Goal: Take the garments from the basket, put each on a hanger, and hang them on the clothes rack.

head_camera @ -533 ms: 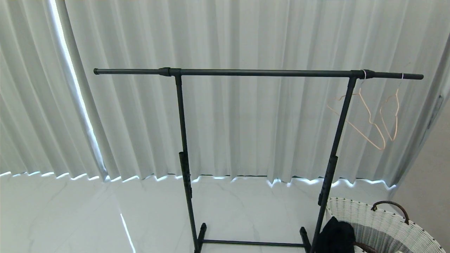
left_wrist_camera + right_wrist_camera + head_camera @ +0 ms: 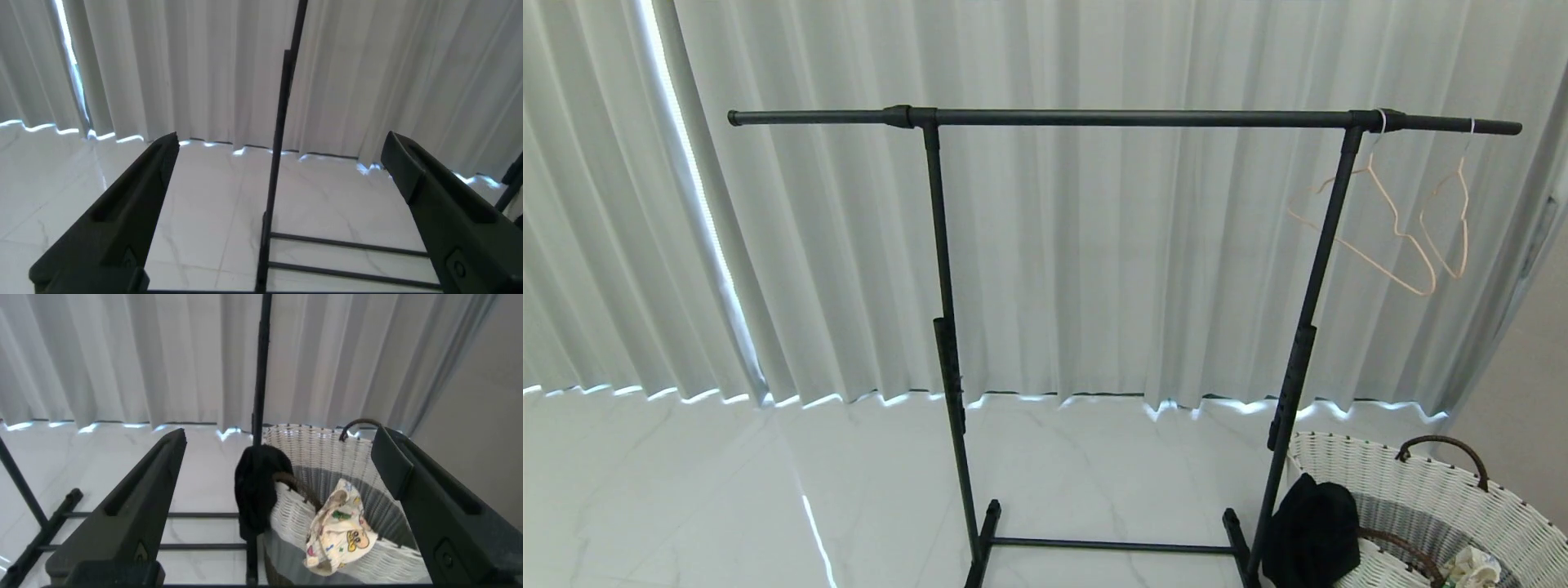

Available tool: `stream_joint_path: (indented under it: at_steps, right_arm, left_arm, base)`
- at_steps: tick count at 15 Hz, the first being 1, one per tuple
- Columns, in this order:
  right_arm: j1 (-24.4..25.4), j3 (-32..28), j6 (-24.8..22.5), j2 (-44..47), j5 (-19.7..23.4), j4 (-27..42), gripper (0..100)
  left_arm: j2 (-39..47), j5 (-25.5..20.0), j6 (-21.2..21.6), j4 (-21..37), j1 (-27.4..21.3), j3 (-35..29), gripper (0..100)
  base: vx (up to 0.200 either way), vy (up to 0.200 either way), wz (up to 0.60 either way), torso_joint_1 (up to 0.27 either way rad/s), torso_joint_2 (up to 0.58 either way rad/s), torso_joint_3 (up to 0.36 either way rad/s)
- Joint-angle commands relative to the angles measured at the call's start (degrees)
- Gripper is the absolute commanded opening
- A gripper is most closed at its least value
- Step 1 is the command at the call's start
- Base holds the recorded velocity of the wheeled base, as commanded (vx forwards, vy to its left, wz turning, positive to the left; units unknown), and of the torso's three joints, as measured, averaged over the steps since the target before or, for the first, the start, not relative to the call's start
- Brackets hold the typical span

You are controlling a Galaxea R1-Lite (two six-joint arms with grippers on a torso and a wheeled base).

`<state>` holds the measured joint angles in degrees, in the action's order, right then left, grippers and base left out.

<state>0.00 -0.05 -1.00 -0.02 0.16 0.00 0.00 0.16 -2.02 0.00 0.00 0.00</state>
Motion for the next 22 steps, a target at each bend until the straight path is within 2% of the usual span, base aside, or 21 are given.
stream_joint_path:
  at_steps: [1, 7, 19, 22]
  right_arm:
    - [0.0, -0.04, -0.06, 0.02, 0.02, 0.0, 100]
    - [0.0, 0.05, -0.14, 0.02, 0.02, 0.0, 100]
    - [0.0, 0.05, -0.06, 0.02, 0.02, 0.0, 100]
    - [0.0, -0.04, 0.12, 0.02, 0.02, 0.0, 100]
  left_arm:
    - [0.0, 0.02, 0.0, 0.0, 0.0, 0.0, 100]
    - [0.09, 0.02, 0.35, 0.0, 0.0, 0.0, 100]
    - [0.0, 0.02, 0.18, 0.0, 0.0, 0.0, 100]
    - [0.0, 0.02, 0.0, 0.0, 0.0, 0.0, 100]
  base:
    - [0.0, 0.0, 0.0, -0.163, 0.47, 0.3]
    - [0.0, 0.0, 0.0, -0.084, 0.25, 0.163]
    - [0.0, -0.2, 0.0, 0.001, 0.01, 0.005]
    - [0.0, 0.0, 0.0, 0.0, 0.0, 0.0]
